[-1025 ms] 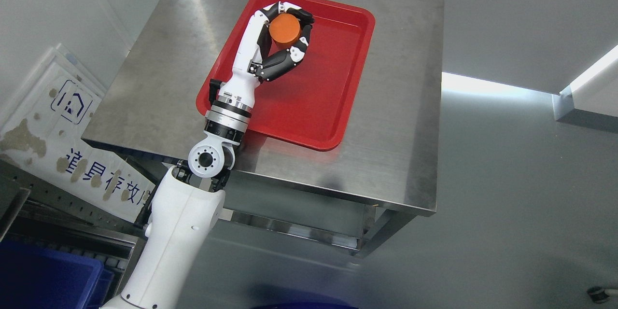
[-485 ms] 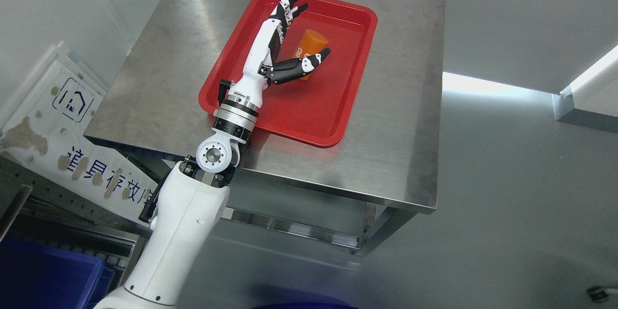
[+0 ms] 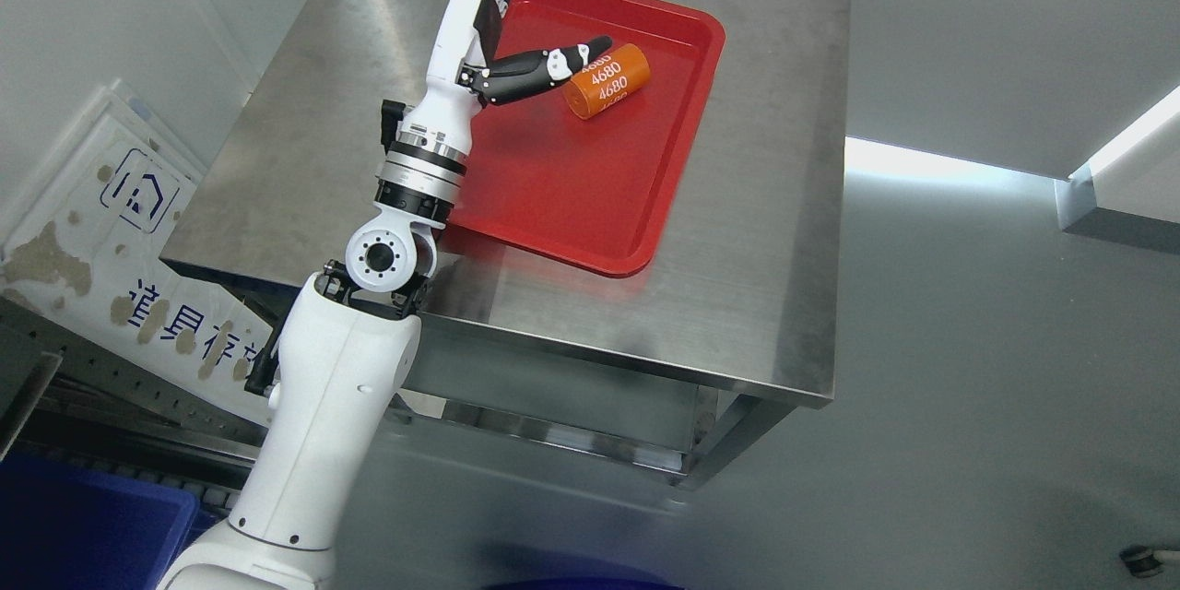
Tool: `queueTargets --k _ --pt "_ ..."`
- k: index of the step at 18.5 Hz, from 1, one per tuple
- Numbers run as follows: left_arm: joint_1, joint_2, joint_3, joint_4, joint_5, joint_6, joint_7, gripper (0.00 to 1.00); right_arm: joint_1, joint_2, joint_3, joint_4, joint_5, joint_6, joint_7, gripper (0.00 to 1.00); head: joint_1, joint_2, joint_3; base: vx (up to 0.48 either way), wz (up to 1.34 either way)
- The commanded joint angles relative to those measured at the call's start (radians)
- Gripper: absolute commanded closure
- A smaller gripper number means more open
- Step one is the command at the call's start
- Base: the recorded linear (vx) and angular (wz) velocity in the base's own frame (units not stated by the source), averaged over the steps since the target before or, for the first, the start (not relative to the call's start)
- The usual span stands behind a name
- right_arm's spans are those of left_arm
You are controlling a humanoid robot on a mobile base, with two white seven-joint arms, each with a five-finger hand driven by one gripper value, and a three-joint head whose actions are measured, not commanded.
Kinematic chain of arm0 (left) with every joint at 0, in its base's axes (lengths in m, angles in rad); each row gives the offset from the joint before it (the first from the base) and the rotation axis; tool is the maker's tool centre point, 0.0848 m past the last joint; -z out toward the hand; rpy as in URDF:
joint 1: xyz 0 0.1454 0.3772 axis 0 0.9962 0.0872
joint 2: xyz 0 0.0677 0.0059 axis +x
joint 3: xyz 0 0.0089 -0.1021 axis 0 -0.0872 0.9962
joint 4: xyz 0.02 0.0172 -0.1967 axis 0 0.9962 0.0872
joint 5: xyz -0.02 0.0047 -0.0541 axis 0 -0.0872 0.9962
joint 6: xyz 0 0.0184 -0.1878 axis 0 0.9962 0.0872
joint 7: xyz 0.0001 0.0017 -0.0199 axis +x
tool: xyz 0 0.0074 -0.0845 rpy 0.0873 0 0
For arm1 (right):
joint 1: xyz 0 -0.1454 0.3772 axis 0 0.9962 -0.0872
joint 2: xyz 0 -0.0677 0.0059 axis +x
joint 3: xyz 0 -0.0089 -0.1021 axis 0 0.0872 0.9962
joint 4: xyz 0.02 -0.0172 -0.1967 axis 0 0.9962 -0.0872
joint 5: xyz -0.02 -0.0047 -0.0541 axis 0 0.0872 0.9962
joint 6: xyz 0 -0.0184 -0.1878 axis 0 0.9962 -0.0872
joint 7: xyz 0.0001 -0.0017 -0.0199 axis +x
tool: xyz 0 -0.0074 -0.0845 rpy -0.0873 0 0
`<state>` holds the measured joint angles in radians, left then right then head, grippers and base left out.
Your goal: Grab orange capacitor from left shelf to right desk
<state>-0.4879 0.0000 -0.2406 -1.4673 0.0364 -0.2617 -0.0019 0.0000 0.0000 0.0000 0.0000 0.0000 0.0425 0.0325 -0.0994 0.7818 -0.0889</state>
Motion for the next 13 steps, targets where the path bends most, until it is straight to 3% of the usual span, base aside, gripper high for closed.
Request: queueTargets --k 1,4,8,13 --pt "0.037 0.017 0.242 -0.122 0.0 0.015 -0.006 0.02 -0.002 -0.017 -0.011 -0.034 0.005 -0.001 0.0 0.0 0.0 0.0 0.0 0.0 0.0" --pt "0.116 0.02 0.28 -0.134 0.0 0.035 -0.003 0.02 -0.002 -0.017 -0.011 -0.034 0.005 -0.001 0.0 0.0 0.0 0.0 0.0 0.0 0.0" --pt "0.178 0.017 0.375 -0.134 -0.001 0.159 0.008 0.0 -0.002 -0.017 -0.011 -0.034 0.005 -0.001 0.0 0.0 0.0 0.0 0.0 0.0 0.0" --pt "0.25 0.017 0.382 -0.134 -0.009 0.22 0.008 0.0 -0.002 -0.017 -0.011 -0.034 0.005 -0.001 0.0 0.0 0.0 0.0 0.0 0.0 0.0"
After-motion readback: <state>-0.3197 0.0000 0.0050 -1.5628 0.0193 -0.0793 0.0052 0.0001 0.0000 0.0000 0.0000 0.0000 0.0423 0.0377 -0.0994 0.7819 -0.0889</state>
